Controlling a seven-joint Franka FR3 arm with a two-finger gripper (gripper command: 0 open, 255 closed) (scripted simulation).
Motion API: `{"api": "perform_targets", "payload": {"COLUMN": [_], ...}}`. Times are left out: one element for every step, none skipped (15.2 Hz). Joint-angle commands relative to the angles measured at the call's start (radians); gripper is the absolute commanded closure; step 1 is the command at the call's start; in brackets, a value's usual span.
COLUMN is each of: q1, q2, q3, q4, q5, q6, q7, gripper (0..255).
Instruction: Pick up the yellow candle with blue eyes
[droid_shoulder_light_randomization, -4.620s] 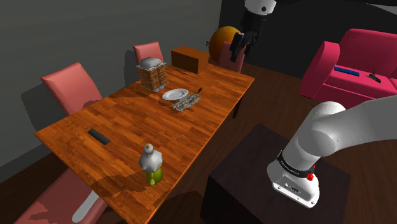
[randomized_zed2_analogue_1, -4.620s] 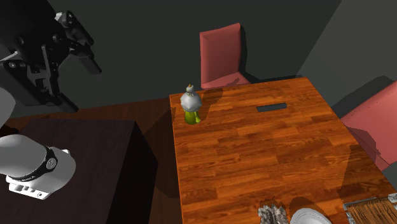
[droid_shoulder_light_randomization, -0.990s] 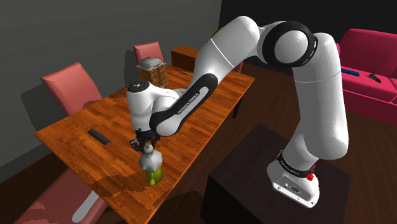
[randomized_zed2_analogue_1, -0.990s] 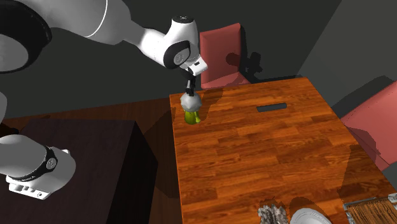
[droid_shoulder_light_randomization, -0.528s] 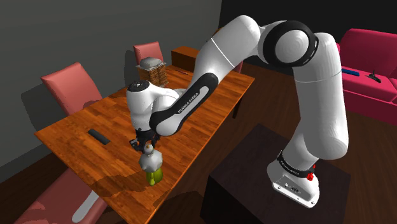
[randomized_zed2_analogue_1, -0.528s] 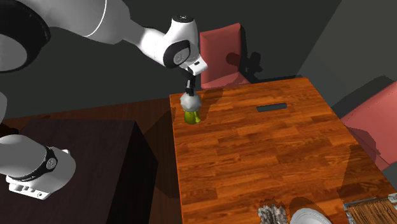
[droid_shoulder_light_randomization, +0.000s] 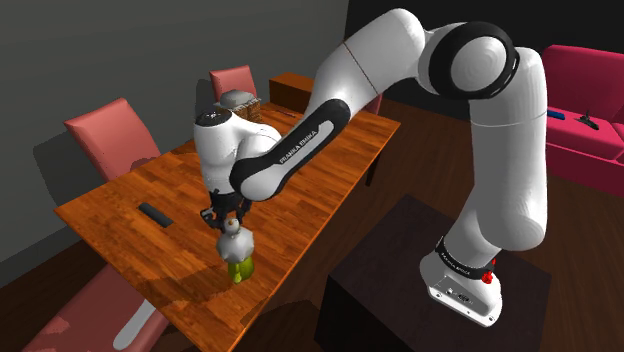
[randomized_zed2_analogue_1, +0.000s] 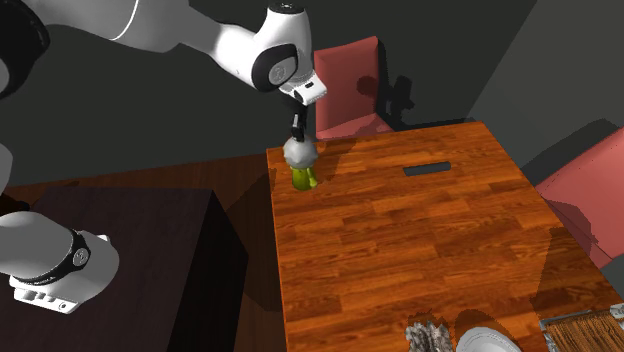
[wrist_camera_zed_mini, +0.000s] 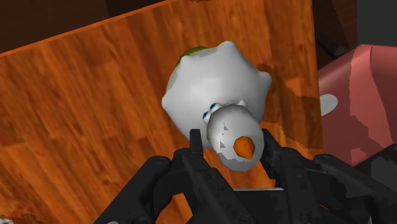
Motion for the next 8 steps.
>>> {"api": "perform_targets", "payload": {"q1": [-0.006, -0.009, -0.011, -0.014, -0.016, -0.018, -0.019, -0.019], "q2": [-0.019, -0.028, -0.036, -0.045, -0.053, -0.061, -0.062, -0.062], "q3": [0.008, 0.011, 0.015, 0.018, 0.021, 0.025, 0.025, 0.025], "q4": [0.001, 0.003, 0.005, 0.007, 0.010, 0.013, 0.013, 0.013], "q5": [0.011, 0.017, 0.023, 0.028, 0.034, 0.039, 0.040, 0.040], "q6": [-0.017, -0.027, -0.037, -0.047, -0.057, -0.067, -0.068, -0.068], "q7": [-0.008, -0.012, -0.015, -0.019, -0.023, -0.026, -0.027, -0.027], "gripper": [255, 255, 255, 255, 255, 255, 255, 255]}}
